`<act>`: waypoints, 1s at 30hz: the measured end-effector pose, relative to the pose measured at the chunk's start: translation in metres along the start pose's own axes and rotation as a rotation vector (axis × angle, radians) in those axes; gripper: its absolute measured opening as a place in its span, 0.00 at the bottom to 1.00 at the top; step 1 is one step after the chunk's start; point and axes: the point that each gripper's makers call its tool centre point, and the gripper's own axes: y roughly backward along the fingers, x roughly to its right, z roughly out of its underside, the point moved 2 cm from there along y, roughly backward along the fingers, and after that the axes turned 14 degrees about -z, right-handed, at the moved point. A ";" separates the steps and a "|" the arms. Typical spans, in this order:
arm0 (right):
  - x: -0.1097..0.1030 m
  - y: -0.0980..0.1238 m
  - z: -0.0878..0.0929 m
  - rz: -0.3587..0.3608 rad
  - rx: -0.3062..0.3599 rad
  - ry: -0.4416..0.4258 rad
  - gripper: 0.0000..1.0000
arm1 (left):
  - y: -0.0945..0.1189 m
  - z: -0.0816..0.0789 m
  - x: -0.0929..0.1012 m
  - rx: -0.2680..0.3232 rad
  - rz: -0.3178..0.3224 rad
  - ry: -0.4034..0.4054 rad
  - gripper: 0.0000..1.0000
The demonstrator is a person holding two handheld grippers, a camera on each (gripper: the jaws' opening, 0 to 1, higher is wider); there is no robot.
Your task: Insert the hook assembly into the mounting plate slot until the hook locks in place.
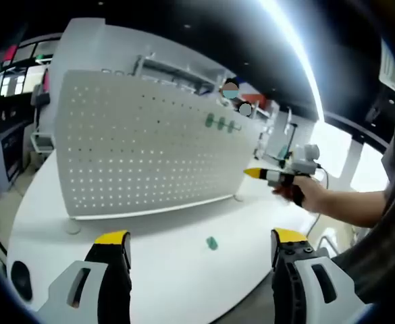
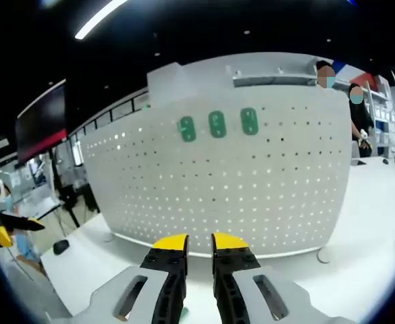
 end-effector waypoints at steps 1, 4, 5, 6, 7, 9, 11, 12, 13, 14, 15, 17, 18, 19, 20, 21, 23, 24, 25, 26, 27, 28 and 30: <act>-0.001 -0.002 0.008 -0.013 -0.017 0.001 0.11 | 0.000 0.000 0.000 -0.002 0.001 0.000 0.87; -0.009 -0.006 0.028 -0.051 -0.065 -0.004 0.11 | 0.000 0.002 0.000 -0.007 0.002 -0.001 0.87; -0.013 -0.007 0.036 -0.065 -0.087 -0.006 0.11 | -0.001 0.002 0.000 -0.010 0.002 -0.001 0.87; -0.015 -0.008 0.041 -0.074 -0.103 -0.004 0.11 | -0.001 0.003 -0.001 -0.011 0.002 -0.001 0.87; -0.017 -0.010 0.046 -0.081 -0.115 -0.001 0.11 | -0.001 0.003 -0.001 -0.014 0.002 0.000 0.87; -0.021 -0.013 0.059 -0.104 -0.149 -0.006 0.11 | -0.002 0.004 -0.002 -0.018 0.001 0.002 0.87; -0.023 -0.016 0.069 -0.116 -0.174 0.000 0.11 | -0.004 0.005 -0.002 -0.021 0.002 0.001 0.87; -0.024 -0.018 0.075 -0.122 -0.186 -0.002 0.11 | -0.004 0.005 -0.003 -0.022 0.002 0.000 0.87; -0.023 -0.019 0.078 -0.123 -0.191 -0.009 0.11 | -0.005 0.005 -0.003 -0.022 0.002 0.000 0.87; -0.024 -0.020 0.082 -0.126 -0.199 -0.017 0.11 | -0.006 0.005 -0.003 -0.023 0.003 0.004 0.87; -0.025 -0.021 0.086 -0.128 -0.209 -0.020 0.11 | -0.006 0.005 -0.003 -0.023 0.003 0.005 0.87; -0.025 -0.023 0.093 -0.135 -0.223 -0.027 0.11 | -0.007 0.006 -0.003 -0.026 0.003 0.005 0.87; -0.026 -0.024 0.096 -0.139 -0.230 -0.028 0.11 | -0.008 0.006 -0.003 -0.028 0.003 0.004 0.87; -0.027 -0.025 0.098 -0.142 -0.237 -0.029 0.11 | -0.008 0.007 -0.003 -0.030 0.003 0.005 0.87; -0.029 -0.026 0.103 -0.151 -0.251 -0.024 0.11 | -0.009 0.008 -0.003 -0.032 0.003 0.006 0.87; -0.029 -0.027 0.104 -0.154 -0.258 -0.021 0.11 | -0.009 0.008 -0.004 -0.034 0.002 0.008 0.87; -0.032 -0.030 0.113 -0.173 -0.288 -0.013 0.11 | -0.009 0.009 -0.004 -0.038 0.001 0.010 0.87; -0.033 -0.031 0.116 -0.179 -0.297 -0.009 0.11 | -0.010 0.010 -0.005 -0.040 0.000 0.012 0.87; -0.034 -0.032 0.119 -0.187 -0.311 -0.005 0.11 | -0.010 0.011 -0.005 -0.041 -0.001 0.013 0.87; -0.034 -0.033 0.122 -0.195 -0.321 -0.003 0.11 | -0.010 0.011 -0.005 -0.043 -0.002 0.014 0.87; -0.035 -0.035 0.125 -0.203 -0.328 -0.003 0.11 | -0.010 0.012 -0.006 -0.044 -0.003 0.015 0.87; -0.035 -0.035 0.127 -0.208 -0.338 -0.002 0.11 | -0.010 0.013 -0.006 -0.046 -0.004 0.016 0.87; -0.035 -0.038 0.132 -0.218 -0.356 0.003 0.11 | -0.011 0.014 -0.007 -0.050 -0.007 0.019 0.87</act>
